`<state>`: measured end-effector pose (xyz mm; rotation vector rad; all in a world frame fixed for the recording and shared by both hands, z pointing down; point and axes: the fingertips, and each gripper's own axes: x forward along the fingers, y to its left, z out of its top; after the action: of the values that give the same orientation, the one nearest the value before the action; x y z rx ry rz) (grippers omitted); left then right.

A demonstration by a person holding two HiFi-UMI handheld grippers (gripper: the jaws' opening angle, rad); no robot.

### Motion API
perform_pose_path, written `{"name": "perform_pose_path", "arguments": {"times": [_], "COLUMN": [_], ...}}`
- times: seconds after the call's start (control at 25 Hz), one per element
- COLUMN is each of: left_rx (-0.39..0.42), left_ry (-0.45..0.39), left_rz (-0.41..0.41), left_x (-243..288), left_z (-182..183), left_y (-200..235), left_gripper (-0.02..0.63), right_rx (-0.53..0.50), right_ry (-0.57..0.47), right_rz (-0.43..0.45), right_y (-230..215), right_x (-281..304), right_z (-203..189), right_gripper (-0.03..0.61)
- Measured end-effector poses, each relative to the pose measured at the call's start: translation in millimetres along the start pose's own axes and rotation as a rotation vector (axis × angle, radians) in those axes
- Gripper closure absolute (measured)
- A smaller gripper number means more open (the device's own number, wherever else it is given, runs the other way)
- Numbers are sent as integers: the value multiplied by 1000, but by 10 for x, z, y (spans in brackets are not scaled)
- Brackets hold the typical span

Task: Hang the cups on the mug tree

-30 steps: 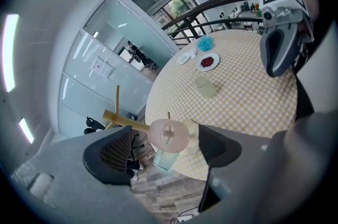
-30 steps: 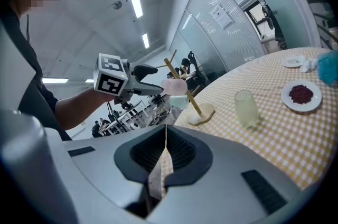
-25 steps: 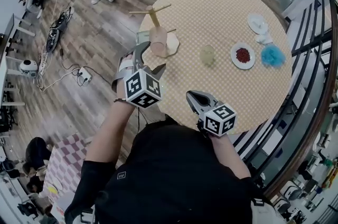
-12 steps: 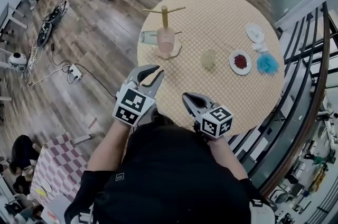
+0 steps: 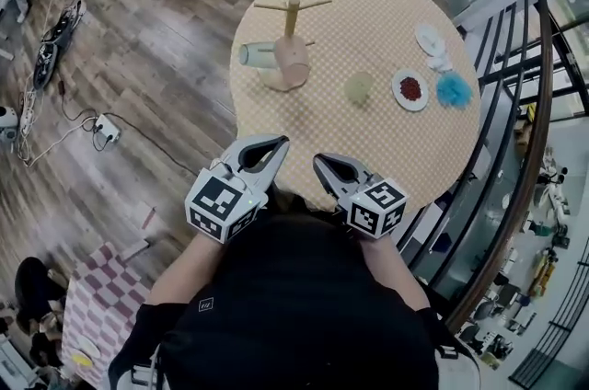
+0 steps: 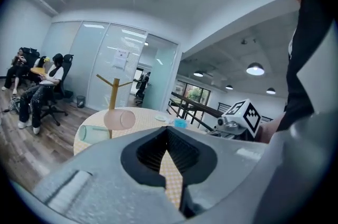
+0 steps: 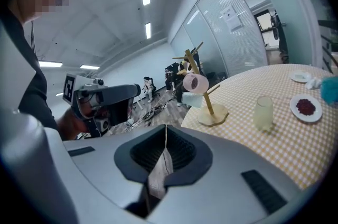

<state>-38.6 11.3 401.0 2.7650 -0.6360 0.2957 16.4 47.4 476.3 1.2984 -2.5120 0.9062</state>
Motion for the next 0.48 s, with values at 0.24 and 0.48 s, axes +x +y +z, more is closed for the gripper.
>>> {"name": "perform_pose_path", "arguments": {"times": [0.24, 0.48], "left_rx": [-53, -48], "left_ry": [-26, -29], "left_rz": [-45, -35], "left_x": [-70, 25], "left_z": [-22, 19], "left_y": [-39, -87], "left_gripper": [606, 607], "right_rx": [-46, -82], "right_ry": [-63, -71], "right_rz": [-31, -38], "right_y": [25, -70], "right_x": [-120, -294], "right_z": [190, 306], "right_gripper": [561, 561]}}
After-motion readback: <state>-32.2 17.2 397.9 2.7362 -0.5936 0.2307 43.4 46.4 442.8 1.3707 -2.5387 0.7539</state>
